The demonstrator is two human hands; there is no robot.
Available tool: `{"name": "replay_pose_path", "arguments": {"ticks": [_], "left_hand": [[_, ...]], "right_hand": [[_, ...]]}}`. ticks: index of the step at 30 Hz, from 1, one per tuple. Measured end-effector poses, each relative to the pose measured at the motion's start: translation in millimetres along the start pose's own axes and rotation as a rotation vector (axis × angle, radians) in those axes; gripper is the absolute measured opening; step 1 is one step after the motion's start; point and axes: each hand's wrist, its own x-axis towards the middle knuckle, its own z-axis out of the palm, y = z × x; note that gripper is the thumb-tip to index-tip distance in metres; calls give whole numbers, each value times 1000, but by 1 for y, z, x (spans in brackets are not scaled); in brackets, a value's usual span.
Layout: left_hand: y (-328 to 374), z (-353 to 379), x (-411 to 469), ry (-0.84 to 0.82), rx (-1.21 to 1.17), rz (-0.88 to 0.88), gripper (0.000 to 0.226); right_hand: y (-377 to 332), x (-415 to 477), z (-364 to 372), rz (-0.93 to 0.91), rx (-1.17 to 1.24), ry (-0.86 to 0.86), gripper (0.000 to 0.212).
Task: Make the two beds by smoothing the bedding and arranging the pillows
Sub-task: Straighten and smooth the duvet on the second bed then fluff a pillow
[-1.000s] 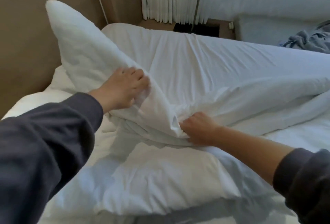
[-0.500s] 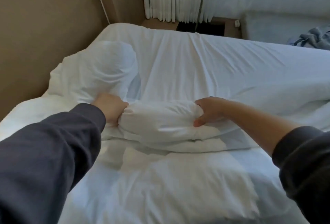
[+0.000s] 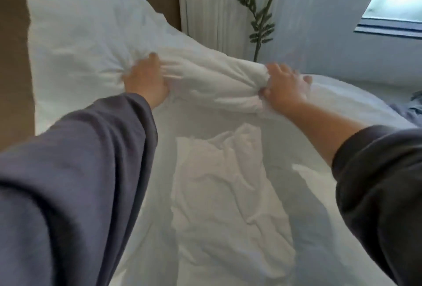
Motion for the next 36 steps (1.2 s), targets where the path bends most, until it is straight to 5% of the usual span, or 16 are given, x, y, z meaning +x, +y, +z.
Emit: {"name": "replay_pose_path", "arguments": {"ticks": [3,6,11,21,25,30,36], "left_hand": [[-14,87,-17,-457,3,-45,84],[-39,189,-89,-862,90,-135,109],[-38,271,-163,-584,178,-145,90],[-45,214,-215,-827,52,-107,81],[-36,168,-293,-861,-33,-97,69],[-23,118,-407,-980,-57,-39,91],[-9,69,-510,-962,-167,72,72]], "right_hand": [[10,-24,93,43,21,-402,84],[15,-86,202,62,44,-656,86],[15,-106,292,66,-86,-515,87],[26,-137,259,-8,-102,-748,78],[31,-207,220,-67,-61,-734,67],[37,-317,169,-157,2,-742,58],[62,-433,115,-213,70,-736,61]]}}
